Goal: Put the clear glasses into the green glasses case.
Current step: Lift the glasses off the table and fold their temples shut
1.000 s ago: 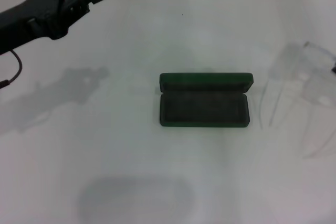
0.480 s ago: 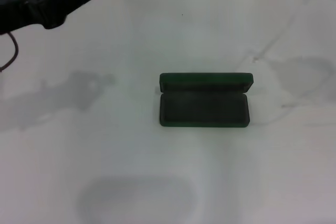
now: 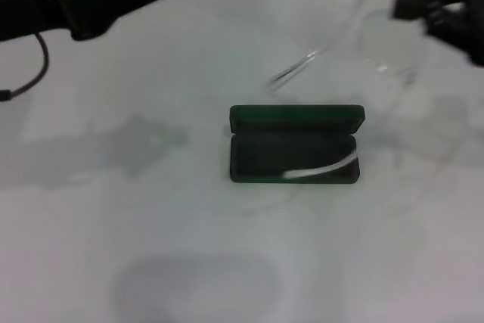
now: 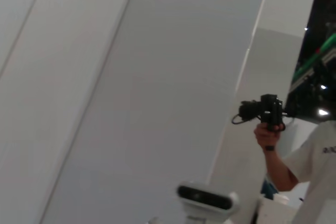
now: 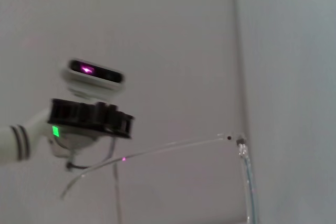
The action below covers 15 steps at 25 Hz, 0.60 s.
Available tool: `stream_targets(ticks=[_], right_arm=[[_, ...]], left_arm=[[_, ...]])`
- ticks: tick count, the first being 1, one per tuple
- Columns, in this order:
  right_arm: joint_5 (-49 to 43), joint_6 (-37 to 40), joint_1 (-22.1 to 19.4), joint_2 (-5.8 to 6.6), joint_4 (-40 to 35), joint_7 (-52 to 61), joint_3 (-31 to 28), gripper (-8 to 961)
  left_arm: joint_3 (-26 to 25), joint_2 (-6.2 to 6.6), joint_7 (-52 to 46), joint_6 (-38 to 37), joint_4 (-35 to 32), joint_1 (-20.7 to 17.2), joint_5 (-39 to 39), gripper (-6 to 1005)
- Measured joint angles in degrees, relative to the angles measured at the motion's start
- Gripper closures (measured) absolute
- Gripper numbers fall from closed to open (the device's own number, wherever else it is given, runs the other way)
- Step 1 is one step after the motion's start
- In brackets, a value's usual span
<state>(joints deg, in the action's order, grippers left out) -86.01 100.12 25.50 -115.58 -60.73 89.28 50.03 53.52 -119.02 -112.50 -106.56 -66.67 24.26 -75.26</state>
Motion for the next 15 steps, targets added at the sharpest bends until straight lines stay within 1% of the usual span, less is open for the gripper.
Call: stream_targets(ticks=[4,7,9,15], right_arm=[[0.5,-0.1,4.9,-0.23,9.7,-4.5,2.2,869],[0.6,-0.3,7.9,-0.26,14.5,-6.6,3.1,869],[0.6,-0.6,9.2,-0.27,15.9,-7.2,3.5,869],[0.7,-0.9,11.0,-0.26,16.9,-7.7,4.6,869]], left_arm=[[3.3,0.23,-0.4,-0.1,-0.2,0.5,0.6,947],[6.1,0.29,-0.4,-0.2,-0.3,0.6,1.4,947],[7.3,0.30,-0.5,-0.4,-0.3,0.8,1.6,946],[7.9,-0.06,-0.6,-0.7,-0.4,1.2,1.8,946]])
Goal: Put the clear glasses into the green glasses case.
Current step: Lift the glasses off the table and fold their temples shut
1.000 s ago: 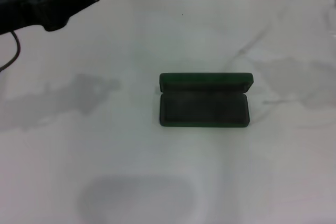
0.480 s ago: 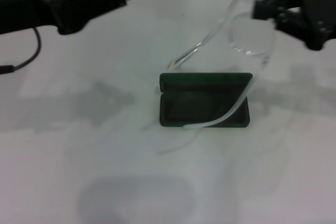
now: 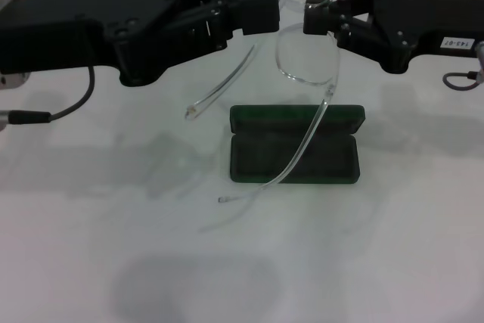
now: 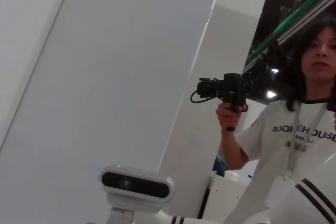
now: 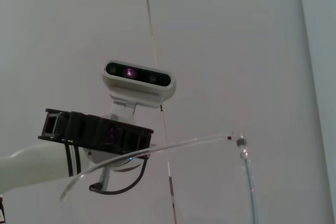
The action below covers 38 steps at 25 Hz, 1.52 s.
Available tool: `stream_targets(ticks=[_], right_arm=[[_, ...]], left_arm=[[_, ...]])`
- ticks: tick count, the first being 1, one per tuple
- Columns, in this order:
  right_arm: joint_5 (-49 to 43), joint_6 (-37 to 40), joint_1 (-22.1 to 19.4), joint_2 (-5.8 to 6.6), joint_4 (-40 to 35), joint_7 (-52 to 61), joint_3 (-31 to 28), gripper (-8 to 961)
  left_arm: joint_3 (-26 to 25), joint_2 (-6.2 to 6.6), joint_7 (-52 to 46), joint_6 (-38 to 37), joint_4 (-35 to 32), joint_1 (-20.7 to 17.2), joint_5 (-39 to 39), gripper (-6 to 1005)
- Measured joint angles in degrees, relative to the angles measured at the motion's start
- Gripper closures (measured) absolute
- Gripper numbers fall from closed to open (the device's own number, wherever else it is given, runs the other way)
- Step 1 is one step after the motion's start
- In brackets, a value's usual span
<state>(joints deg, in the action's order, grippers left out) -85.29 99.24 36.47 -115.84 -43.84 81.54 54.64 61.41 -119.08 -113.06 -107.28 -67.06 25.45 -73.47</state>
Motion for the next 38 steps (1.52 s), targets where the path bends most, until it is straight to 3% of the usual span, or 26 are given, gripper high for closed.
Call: stream_targets(ticks=[19,38], right_arm=[[2.5,-3.1,1.0,-0.26,0.2,-0.5,10.8,870],[6.2,-2.6,1.3,-0.27,0.1,-1.6,13.6,870]], left_arm=[[0.6,-0.18,0.1,0.0,0.4,1.1,0.1,947],[0.8,-0.27,1.9,0.1,1.2,0.6,-0.7,947]])
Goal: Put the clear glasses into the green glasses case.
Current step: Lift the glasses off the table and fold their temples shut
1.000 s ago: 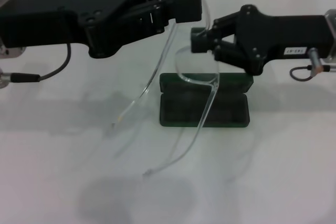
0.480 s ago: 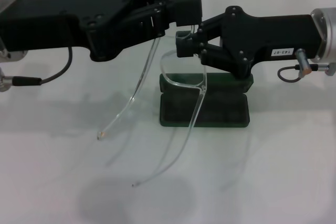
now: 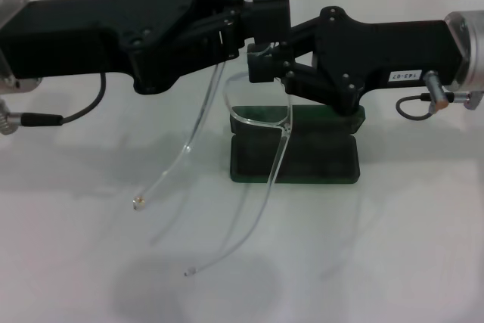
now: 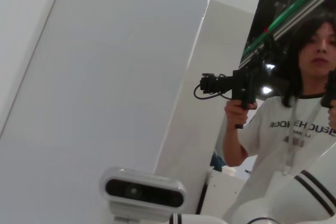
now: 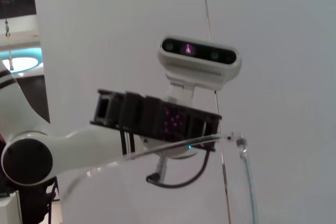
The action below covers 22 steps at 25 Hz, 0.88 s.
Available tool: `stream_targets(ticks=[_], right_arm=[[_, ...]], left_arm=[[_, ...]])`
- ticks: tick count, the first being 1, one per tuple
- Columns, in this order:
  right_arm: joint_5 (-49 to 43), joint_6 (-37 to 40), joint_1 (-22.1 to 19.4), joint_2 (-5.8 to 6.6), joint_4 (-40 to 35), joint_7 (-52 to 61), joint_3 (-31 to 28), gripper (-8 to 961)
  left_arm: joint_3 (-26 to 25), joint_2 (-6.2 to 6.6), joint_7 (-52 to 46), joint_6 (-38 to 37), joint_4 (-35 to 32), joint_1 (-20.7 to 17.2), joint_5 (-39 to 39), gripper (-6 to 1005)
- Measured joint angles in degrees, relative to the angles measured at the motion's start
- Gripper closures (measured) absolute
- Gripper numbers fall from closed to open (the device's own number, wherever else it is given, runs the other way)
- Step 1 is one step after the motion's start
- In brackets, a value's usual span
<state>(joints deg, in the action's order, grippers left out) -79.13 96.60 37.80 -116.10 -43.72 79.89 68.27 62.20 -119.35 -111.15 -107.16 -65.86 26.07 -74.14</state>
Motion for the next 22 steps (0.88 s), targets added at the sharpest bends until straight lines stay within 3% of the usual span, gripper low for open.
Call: stream_targets(ticks=[22], right_arm=[[2.3,1.4,-0.5,0.09,0.0,-0.7,-0.1,873]], left_arm=[[-1.0,-0.26,8.7,2.8,3.1,-1.1,-0.7,946]])
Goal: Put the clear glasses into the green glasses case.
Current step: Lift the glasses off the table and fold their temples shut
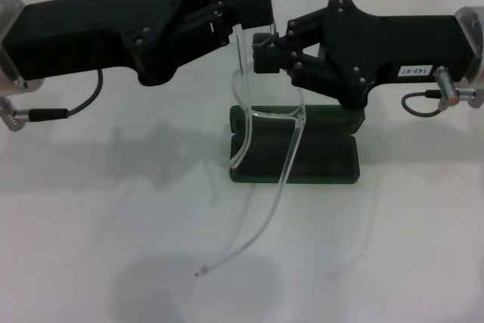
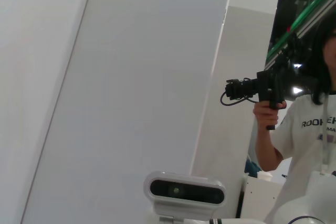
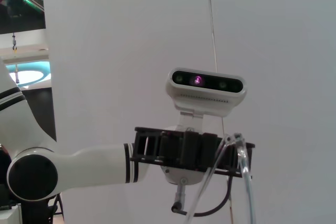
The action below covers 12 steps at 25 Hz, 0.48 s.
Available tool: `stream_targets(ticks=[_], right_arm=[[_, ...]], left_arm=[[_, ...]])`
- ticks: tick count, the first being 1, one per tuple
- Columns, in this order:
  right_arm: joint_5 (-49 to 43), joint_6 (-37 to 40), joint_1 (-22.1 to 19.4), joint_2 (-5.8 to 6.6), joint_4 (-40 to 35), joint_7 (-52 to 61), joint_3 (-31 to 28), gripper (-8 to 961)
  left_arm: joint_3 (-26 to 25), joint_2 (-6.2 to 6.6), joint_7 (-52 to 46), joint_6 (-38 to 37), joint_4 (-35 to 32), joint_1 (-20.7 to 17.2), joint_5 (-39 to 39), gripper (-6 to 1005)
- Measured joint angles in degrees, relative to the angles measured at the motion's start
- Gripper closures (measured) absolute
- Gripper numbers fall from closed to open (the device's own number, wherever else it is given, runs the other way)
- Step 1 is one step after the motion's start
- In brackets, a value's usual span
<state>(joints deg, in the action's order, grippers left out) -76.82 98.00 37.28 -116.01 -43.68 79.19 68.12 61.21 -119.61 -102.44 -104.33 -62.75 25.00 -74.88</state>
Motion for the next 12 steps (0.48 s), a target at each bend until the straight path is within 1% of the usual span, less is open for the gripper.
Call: stream_targets(ticks=[12], right_arm=[[2.0,0.3,-0.6,0.01,0.0,-0.7,0.1,880]], left_arm=[[-0.1,-0.10,2.9,1.4,0.9,-1.0,0.8,948]])
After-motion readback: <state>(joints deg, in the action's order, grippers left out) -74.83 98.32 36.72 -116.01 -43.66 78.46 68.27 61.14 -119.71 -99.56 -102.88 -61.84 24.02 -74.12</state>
